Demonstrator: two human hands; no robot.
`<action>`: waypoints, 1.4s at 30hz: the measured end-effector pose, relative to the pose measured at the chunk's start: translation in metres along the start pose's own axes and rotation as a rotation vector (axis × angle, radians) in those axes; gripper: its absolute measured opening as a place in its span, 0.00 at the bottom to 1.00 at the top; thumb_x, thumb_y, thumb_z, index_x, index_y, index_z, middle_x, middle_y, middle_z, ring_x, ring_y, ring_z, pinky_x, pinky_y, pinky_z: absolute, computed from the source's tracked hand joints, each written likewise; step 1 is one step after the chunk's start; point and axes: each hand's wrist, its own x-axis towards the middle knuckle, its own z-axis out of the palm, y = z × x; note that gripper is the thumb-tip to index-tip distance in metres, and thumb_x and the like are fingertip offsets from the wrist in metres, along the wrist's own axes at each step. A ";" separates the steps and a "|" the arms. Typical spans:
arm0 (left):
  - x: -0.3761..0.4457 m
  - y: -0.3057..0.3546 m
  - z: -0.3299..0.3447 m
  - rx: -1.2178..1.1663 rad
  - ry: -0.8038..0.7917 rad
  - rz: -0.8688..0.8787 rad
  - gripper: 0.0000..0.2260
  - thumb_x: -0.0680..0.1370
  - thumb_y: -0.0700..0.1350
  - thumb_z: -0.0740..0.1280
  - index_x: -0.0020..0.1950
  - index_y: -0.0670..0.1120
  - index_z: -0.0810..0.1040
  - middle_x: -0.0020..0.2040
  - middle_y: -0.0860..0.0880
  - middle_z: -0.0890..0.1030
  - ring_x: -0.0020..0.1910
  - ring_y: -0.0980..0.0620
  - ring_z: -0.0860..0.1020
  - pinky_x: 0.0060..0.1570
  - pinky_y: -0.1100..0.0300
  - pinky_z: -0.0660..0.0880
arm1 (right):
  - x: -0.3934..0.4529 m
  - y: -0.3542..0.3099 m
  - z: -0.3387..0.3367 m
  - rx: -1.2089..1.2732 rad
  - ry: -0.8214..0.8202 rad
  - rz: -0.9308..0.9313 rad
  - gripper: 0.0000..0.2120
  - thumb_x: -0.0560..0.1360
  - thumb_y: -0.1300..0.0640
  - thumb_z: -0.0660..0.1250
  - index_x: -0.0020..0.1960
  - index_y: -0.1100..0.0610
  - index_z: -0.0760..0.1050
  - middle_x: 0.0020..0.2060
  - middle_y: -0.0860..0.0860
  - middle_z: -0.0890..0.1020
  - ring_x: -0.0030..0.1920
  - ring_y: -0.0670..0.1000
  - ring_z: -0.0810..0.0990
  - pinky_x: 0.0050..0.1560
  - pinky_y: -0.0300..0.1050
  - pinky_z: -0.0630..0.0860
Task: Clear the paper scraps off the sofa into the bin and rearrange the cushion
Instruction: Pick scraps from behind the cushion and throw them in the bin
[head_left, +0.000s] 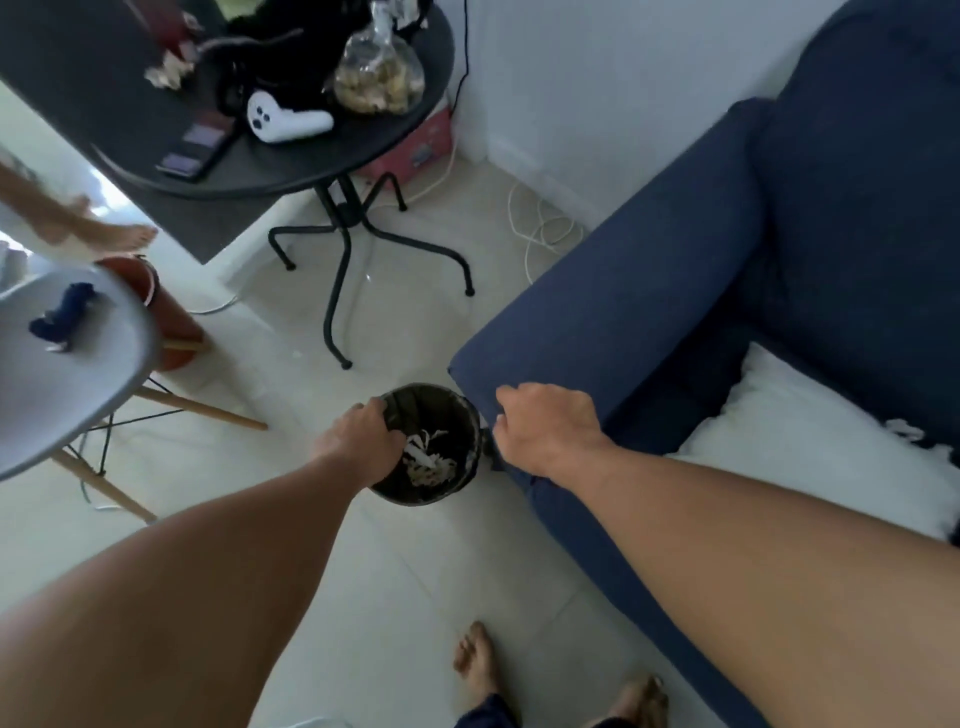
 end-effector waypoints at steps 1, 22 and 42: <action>-0.006 0.013 -0.008 0.021 -0.002 0.027 0.22 0.78 0.52 0.64 0.71 0.47 0.71 0.63 0.43 0.79 0.60 0.40 0.78 0.58 0.46 0.77 | -0.007 0.010 -0.009 0.003 -0.005 0.032 0.11 0.82 0.48 0.57 0.59 0.52 0.73 0.54 0.52 0.79 0.53 0.57 0.79 0.44 0.51 0.69; -0.095 0.371 0.045 0.275 -0.181 0.558 0.25 0.81 0.53 0.62 0.78 0.52 0.64 0.71 0.48 0.73 0.65 0.45 0.75 0.59 0.47 0.76 | -0.198 0.284 -0.029 0.138 0.045 0.581 0.08 0.81 0.48 0.55 0.51 0.52 0.68 0.42 0.49 0.75 0.42 0.54 0.75 0.37 0.47 0.65; -0.148 0.563 0.154 0.464 -0.156 0.753 0.20 0.81 0.53 0.61 0.73 0.53 0.70 0.64 0.51 0.78 0.57 0.47 0.79 0.45 0.55 0.71 | -0.304 0.444 0.012 0.286 0.071 0.868 0.09 0.80 0.48 0.56 0.51 0.52 0.71 0.41 0.49 0.76 0.40 0.52 0.76 0.32 0.46 0.63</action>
